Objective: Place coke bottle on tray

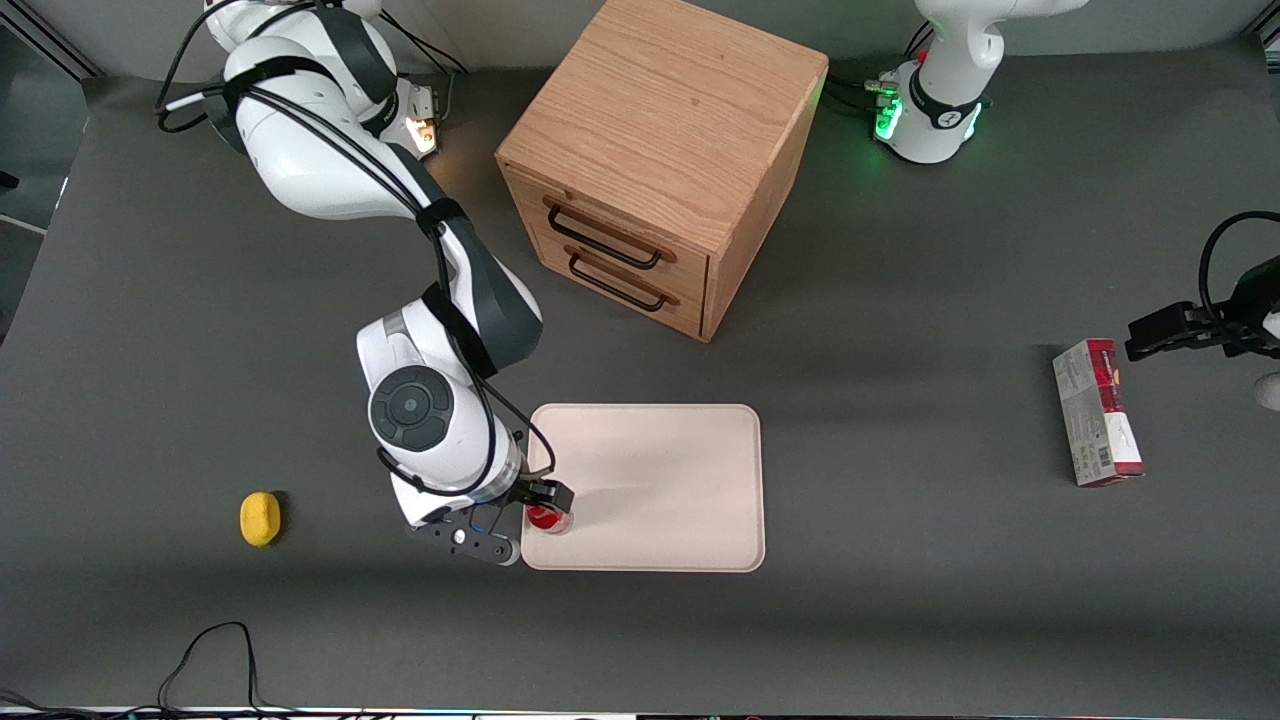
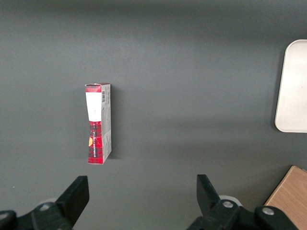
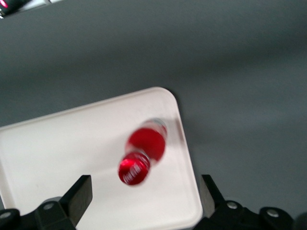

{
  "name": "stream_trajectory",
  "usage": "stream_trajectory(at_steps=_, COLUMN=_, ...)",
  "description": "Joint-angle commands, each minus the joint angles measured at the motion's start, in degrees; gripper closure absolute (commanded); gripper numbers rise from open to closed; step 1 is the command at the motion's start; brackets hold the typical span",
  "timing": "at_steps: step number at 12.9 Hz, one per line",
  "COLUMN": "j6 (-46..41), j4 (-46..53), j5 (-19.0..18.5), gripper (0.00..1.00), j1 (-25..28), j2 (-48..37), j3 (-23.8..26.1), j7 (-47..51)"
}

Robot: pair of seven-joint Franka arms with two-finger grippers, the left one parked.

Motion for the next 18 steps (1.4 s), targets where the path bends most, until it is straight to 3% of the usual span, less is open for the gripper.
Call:
stream_trajectory(at_steps=1, j6=-7.7, j4=-10.3, j5=-0.5, gripper=0.00, j1=-1.8, j2=-11.1, j3=0.4, j7=-1.2)
stream_trajectory(at_steps=4, j6=-5.8, j4=-35.4, j5=6.0, gripper=0.00, j1=-7.9, j2=-32.4, j3=-0.2, j7=-17.2)
stream_trajectory(at_steps=6, j6=-5.0, j4=-47.9, j5=6.1, gripper=0.00, j1=-9.4, j2=-43.9, j3=-2.1, j7=-25.7)
stream_trajectory(at_steps=9, j6=-5.3, j4=-60.5, j5=6.9, gripper=0.00, j1=-9.2, j2=-58.0, j3=-8.9, j7=-39.7)
stream_trajectory(at_steps=12, j6=-9.2, j4=-65.0, j5=6.9, gripper=0.00, j1=-9.0, j2=-66.4, j3=-13.5, j7=-48.9)
stream_trajectory(at_steps=18, j6=-11.6, j4=-64.7, j5=6.8, gripper=0.00, j1=-7.3, j2=-68.2, j3=-16.1, j7=-50.2)
